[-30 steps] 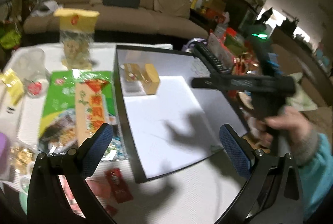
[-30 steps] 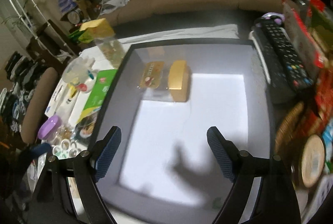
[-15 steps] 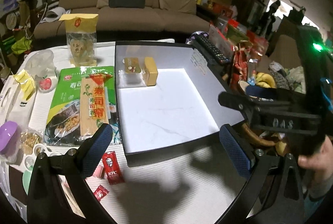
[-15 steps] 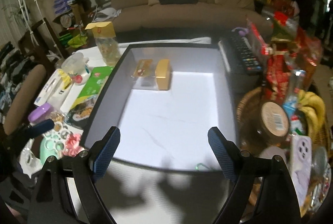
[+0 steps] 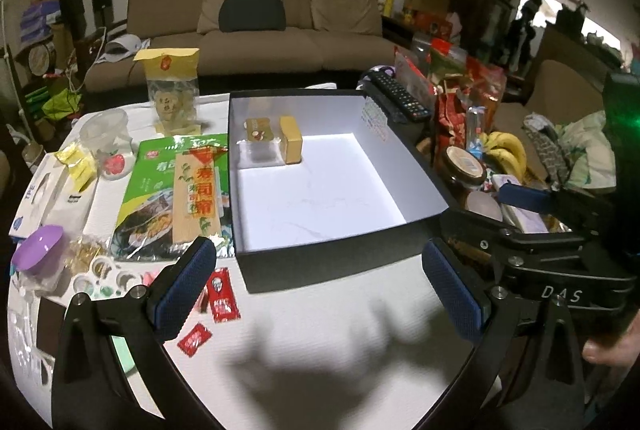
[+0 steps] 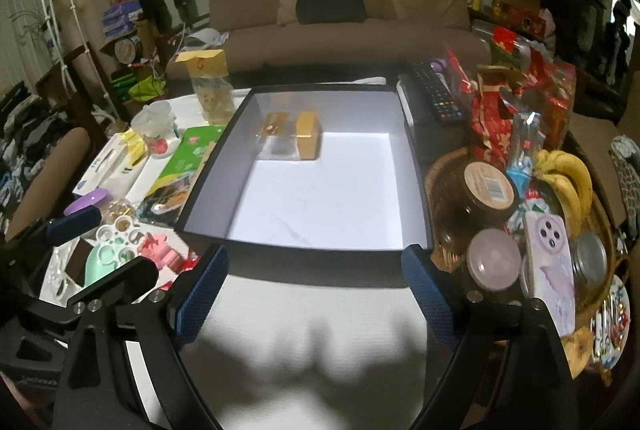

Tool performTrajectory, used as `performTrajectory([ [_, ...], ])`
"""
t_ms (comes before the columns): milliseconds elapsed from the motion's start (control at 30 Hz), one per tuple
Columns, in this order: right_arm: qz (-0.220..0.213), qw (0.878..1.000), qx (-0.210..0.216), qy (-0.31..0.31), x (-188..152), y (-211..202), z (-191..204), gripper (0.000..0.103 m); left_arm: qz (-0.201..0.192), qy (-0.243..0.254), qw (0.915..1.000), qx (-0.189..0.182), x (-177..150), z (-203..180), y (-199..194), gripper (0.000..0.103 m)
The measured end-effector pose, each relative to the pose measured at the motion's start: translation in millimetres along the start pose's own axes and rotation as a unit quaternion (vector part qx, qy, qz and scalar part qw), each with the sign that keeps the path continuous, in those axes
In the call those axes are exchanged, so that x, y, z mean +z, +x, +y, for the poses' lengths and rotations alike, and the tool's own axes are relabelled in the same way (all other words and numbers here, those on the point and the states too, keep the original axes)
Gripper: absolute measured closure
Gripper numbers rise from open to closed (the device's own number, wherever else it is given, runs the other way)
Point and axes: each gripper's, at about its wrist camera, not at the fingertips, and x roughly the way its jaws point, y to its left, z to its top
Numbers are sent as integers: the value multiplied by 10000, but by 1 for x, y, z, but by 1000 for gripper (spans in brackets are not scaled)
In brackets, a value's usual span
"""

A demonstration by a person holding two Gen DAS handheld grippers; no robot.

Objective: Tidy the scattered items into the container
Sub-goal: 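Withdraw the right gripper from the box back over the table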

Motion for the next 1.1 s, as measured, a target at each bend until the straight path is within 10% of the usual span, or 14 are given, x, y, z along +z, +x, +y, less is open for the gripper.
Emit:
performTrajectory([
  [433, 35, 9996, 261, -141, -42, -18, 45, 11, -99, -255, 9992, 278, -47, 43, -44, 0],
  [1100, 53, 9873, 1267, -960, 5, 80, 226, 8, -531, -1428, 9803, 1254, -70, 269, -69, 0],
])
